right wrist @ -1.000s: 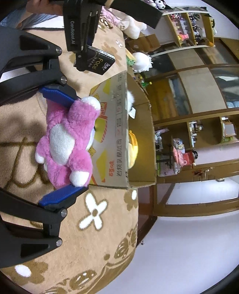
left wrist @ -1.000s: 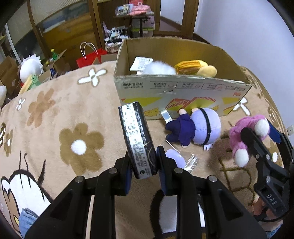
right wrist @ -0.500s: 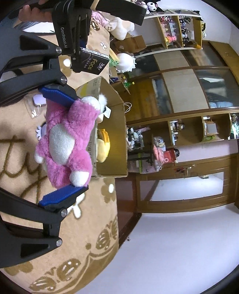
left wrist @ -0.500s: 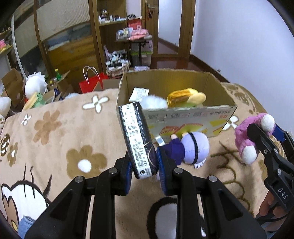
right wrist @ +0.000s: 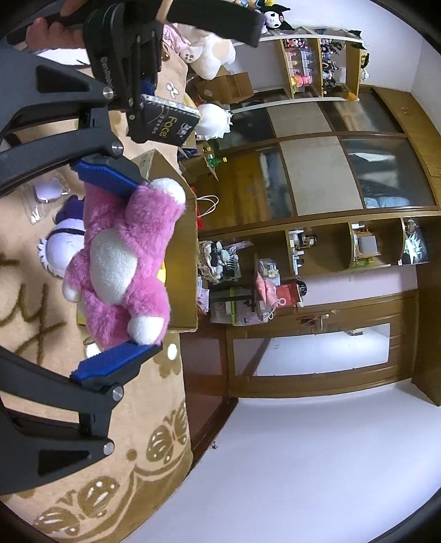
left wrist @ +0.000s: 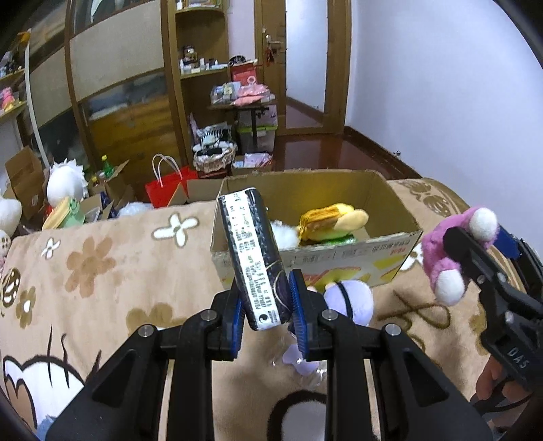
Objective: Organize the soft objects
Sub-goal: 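Lift the carton and pink plush and carry both over the cardboard box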
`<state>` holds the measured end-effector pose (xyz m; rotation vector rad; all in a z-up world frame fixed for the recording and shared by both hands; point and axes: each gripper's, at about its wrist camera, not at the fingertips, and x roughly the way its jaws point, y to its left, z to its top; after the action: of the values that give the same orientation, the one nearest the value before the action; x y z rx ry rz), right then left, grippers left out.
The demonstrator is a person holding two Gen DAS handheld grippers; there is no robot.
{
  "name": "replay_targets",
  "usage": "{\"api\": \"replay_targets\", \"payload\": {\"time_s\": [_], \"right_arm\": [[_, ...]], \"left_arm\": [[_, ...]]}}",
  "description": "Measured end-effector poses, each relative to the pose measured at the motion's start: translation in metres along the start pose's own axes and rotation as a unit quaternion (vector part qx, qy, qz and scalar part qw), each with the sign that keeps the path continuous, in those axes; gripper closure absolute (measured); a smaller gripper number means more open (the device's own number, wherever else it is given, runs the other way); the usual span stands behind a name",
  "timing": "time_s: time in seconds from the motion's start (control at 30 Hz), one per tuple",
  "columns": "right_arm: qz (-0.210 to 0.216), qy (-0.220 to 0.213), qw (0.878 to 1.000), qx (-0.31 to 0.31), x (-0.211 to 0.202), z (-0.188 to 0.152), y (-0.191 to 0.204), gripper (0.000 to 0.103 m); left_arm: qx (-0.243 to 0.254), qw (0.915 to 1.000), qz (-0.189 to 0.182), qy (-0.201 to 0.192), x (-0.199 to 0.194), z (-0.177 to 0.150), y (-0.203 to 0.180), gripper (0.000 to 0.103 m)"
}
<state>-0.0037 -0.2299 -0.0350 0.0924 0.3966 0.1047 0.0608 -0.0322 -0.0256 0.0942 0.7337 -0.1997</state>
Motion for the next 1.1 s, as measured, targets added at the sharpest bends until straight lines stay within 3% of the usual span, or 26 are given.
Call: {"api": "replay_targets", "payload": {"time_s": [0.4,0.7,1.1], "right_arm": [[0.012,-0.017,1.000,-0.013,0.023,0.015,-0.004,0.020],[0.022,-0.024,0.999,-0.016,0.053,0.021,-0.005,0.020],[0.028,-0.047,0.999,-0.004,0.077,0.031,-0.016,0.020]], "left_arm": [[0.016,0.9982,0.005,-0.057,0.018,0.034,-0.010,0.080],[0.012,0.9986,0.002,-0.051,0.052,0.055,-0.009,0.080],[0.020,0.9970,-0.014,-0.074,0.070,0.074,-0.012,0.079]]}}
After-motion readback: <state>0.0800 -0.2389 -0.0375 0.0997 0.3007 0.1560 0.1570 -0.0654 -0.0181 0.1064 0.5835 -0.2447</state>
